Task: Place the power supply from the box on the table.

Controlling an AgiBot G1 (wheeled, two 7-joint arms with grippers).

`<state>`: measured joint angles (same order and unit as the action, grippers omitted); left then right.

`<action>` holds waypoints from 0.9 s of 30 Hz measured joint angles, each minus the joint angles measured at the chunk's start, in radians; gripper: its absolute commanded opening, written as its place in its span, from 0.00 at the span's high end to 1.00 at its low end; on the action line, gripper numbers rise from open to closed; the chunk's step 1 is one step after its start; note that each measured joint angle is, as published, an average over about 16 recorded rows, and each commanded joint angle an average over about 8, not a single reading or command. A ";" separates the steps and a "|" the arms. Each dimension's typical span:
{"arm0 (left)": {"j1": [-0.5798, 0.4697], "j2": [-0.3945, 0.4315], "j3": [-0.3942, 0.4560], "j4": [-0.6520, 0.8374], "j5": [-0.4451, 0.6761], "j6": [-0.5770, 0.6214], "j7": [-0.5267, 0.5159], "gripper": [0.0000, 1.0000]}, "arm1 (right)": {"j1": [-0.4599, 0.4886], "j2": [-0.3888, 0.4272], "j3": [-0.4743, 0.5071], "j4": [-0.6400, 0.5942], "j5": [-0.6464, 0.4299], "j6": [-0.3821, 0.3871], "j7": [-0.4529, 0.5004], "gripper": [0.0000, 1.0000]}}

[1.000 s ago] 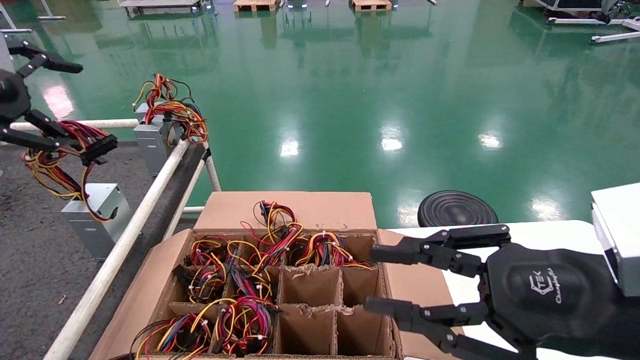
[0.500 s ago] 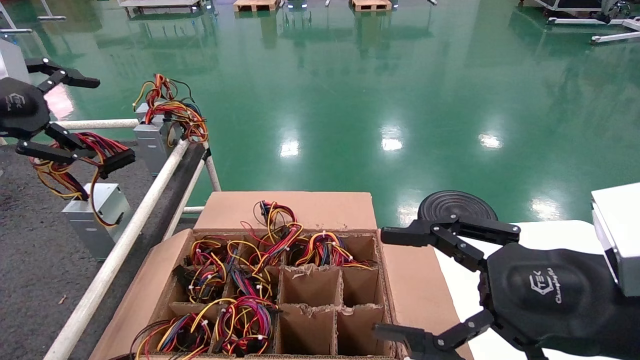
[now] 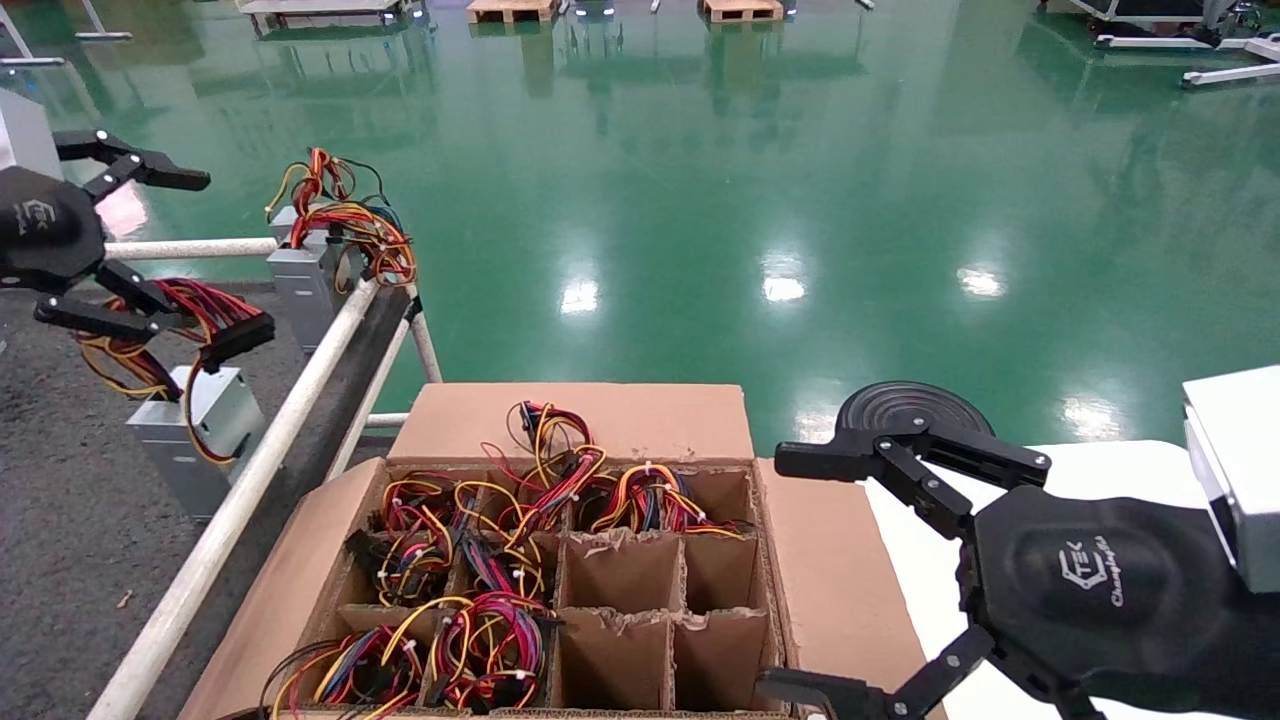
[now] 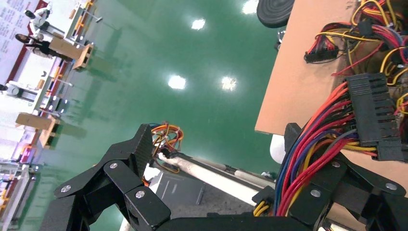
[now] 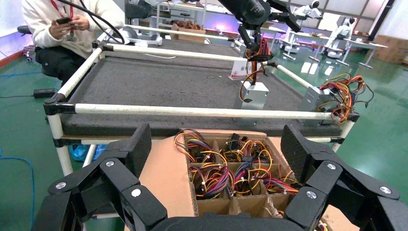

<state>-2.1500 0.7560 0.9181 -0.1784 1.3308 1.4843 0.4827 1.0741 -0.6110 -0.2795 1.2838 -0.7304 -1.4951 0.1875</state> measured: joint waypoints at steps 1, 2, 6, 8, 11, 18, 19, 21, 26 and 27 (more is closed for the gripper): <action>0.002 -0.004 0.007 -0.008 -0.006 0.002 -0.005 0.00 | 0.000 0.000 0.000 0.000 0.000 0.000 0.000 0.00; 0.003 -0.008 0.014 -0.017 -0.012 0.003 -0.009 0.00 | 0.000 0.000 0.000 0.000 0.000 0.000 0.000 0.00; 0.005 -0.028 0.047 -0.053 -0.039 0.011 -0.029 0.00 | 0.000 0.000 0.000 0.000 0.000 0.000 0.000 0.00; 0.005 -0.039 0.067 -0.074 -0.054 0.015 -0.039 0.00 | 0.000 0.000 0.000 0.000 0.000 0.000 0.000 0.00; 0.001 -0.057 0.101 -0.105 -0.079 0.021 -0.056 0.00 | 0.000 0.000 0.000 0.000 0.000 0.000 0.000 0.00; -0.016 -0.096 0.180 -0.176 -0.130 0.035 -0.094 0.00 | 0.000 0.000 0.000 0.000 0.000 0.000 0.000 0.00; -0.020 -0.101 0.192 -0.186 -0.137 0.037 -0.100 0.00 | 0.000 0.000 0.000 0.000 0.000 0.000 0.000 0.00; -0.026 -0.111 0.215 -0.206 -0.150 0.041 -0.111 0.00 | 0.000 0.000 0.000 0.000 0.000 0.000 0.000 0.00; -0.043 -0.134 0.269 -0.251 -0.178 0.050 -0.134 0.00 | 0.000 0.000 0.000 0.000 0.000 0.000 0.000 0.00; -0.046 -0.138 0.281 -0.260 -0.183 0.052 -0.138 0.00 | 0.000 0.000 0.000 0.000 0.000 0.000 0.000 0.00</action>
<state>-2.1964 0.6178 1.1988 -0.4384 1.1475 1.5362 0.3446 1.0741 -0.6110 -0.2795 1.2838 -0.7304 -1.4951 0.1875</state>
